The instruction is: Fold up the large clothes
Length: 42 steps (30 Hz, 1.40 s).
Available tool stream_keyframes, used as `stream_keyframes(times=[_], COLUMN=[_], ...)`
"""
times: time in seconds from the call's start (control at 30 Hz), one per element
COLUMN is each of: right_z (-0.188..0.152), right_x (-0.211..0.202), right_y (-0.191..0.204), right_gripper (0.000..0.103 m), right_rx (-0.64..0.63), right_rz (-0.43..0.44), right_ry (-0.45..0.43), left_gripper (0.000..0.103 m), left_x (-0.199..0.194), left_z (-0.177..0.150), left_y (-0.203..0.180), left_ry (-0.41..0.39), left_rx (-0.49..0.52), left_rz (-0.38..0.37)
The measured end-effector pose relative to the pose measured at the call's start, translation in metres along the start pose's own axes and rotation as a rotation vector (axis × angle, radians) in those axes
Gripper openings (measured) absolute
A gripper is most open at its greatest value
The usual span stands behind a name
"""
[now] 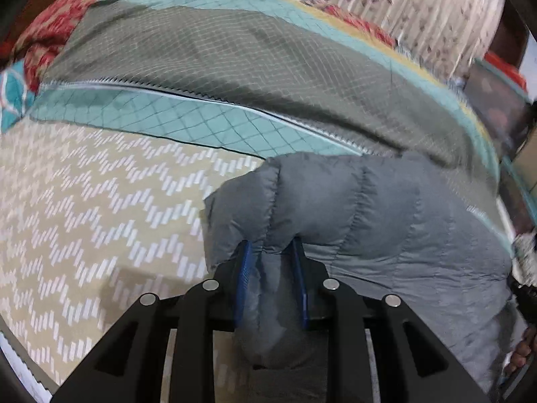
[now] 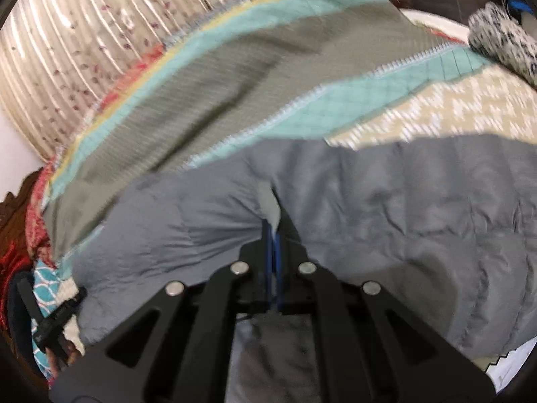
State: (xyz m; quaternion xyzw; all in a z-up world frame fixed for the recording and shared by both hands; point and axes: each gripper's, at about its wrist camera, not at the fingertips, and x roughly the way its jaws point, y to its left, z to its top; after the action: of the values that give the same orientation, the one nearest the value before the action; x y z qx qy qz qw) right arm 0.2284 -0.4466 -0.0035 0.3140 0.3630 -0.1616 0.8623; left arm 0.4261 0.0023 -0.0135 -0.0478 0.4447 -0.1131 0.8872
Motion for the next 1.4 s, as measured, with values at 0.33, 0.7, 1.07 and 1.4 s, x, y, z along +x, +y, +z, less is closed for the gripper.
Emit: stream_keyframes(times=[0.33, 0.7, 1.07, 1.4], right_z=[-0.008, -0.025, -0.017, 0.019], right_x=[0.001, 0.008, 0.077, 0.074], right_y=[-0.008, 0.156, 0.135, 0.003], right_gripper=[0.042, 0.036, 0.034, 0.013], right_rx=[0.021, -0.397, -0.408, -0.123], right_rz=[-0.018, 0.247, 0.09, 0.016], right_ry=[0.047, 0.139, 0.218, 0.183], left_gripper=[0.046, 0.047, 0.047, 0.047], left_x=[0.004, -0.035, 0.03, 0.039], left_z=[-0.004, 0.012, -0.004, -0.012], left_y=[-0.023, -0.045, -0.051, -0.062], left_ry=[0.017, -0.113, 0.003, -0.014], left_rx=[0.145, 0.063, 0.142, 0.202], left_rz=[0.149, 0.0, 0.065, 0.123])
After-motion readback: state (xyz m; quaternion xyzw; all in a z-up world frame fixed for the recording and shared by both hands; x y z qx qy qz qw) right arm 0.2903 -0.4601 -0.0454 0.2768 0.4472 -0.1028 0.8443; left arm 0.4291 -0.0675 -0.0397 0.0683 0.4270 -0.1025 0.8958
